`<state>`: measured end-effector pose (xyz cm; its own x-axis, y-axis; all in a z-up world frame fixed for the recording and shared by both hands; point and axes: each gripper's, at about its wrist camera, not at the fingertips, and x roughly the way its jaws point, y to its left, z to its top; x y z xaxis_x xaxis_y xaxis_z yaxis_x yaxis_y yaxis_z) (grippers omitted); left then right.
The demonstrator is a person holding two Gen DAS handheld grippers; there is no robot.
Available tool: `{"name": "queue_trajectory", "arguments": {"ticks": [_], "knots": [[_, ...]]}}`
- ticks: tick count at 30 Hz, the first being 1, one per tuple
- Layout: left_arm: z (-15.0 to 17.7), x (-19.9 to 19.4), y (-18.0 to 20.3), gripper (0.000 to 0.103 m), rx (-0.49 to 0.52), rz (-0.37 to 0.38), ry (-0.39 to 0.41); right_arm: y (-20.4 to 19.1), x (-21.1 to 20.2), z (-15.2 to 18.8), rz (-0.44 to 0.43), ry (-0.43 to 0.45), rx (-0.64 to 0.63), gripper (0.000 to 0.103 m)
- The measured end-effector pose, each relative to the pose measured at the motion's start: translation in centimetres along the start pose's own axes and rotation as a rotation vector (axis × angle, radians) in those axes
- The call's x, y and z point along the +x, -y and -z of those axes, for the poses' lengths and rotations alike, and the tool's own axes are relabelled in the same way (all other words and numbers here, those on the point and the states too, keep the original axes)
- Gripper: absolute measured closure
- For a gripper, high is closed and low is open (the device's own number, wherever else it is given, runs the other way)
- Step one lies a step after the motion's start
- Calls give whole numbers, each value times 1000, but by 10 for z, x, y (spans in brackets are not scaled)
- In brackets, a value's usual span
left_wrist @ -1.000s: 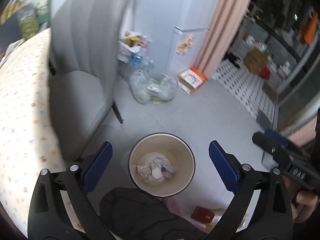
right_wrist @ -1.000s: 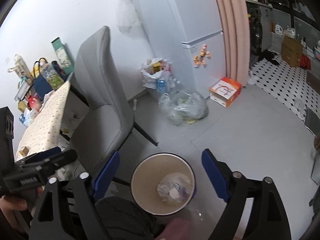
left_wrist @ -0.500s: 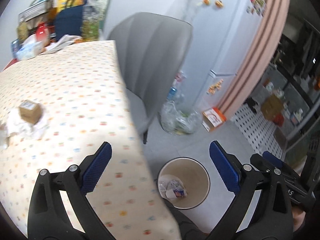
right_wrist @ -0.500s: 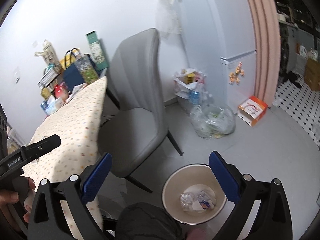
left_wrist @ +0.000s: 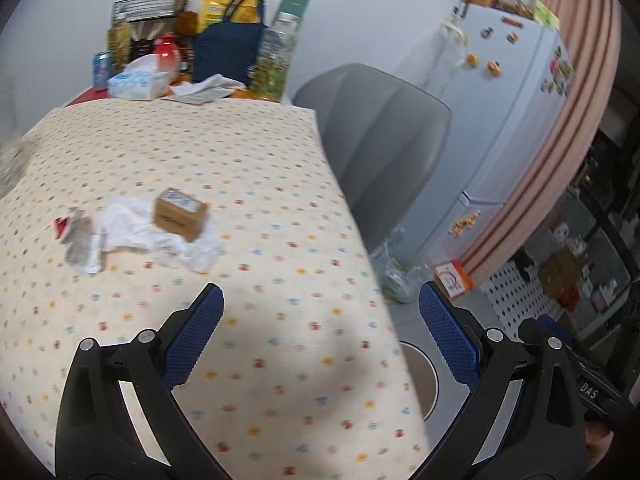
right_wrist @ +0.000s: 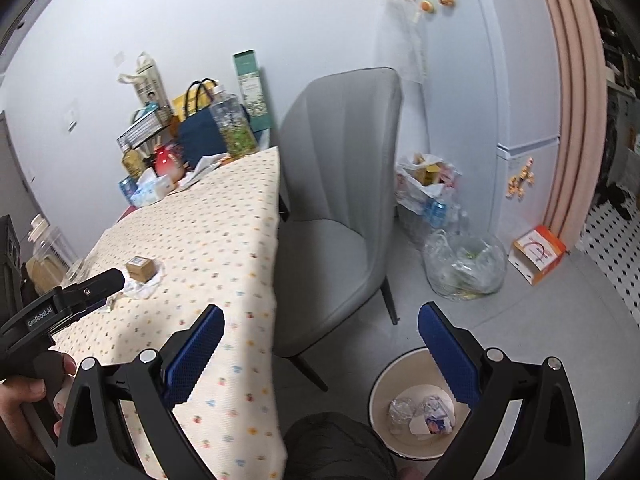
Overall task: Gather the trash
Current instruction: 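Move both open tools back to the table, then grasp the white printed blister strip with the left tool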
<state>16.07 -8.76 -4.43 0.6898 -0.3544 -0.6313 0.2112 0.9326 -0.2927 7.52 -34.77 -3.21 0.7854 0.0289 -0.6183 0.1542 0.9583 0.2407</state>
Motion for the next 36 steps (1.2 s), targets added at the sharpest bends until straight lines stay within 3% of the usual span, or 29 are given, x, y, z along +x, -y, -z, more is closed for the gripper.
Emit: {"name": "queue_trajectory", "arguments": {"ticks": [17,30,34,36], "knots": [[20,-27,-118,6,-189,-93,15,-83,19,0,-82,-43,-127,8],[5,-20,-170,7,-252,-184,33,-128,52,-3,-168,-104,-167,16],[-4,-8,-178,17,-264,-190,29,-135,58,-7,-183,-111,-173,19],[-7,-3,-180,31,-276,-194,20,-138,60,-9,-187,-115,-177,19]]}}
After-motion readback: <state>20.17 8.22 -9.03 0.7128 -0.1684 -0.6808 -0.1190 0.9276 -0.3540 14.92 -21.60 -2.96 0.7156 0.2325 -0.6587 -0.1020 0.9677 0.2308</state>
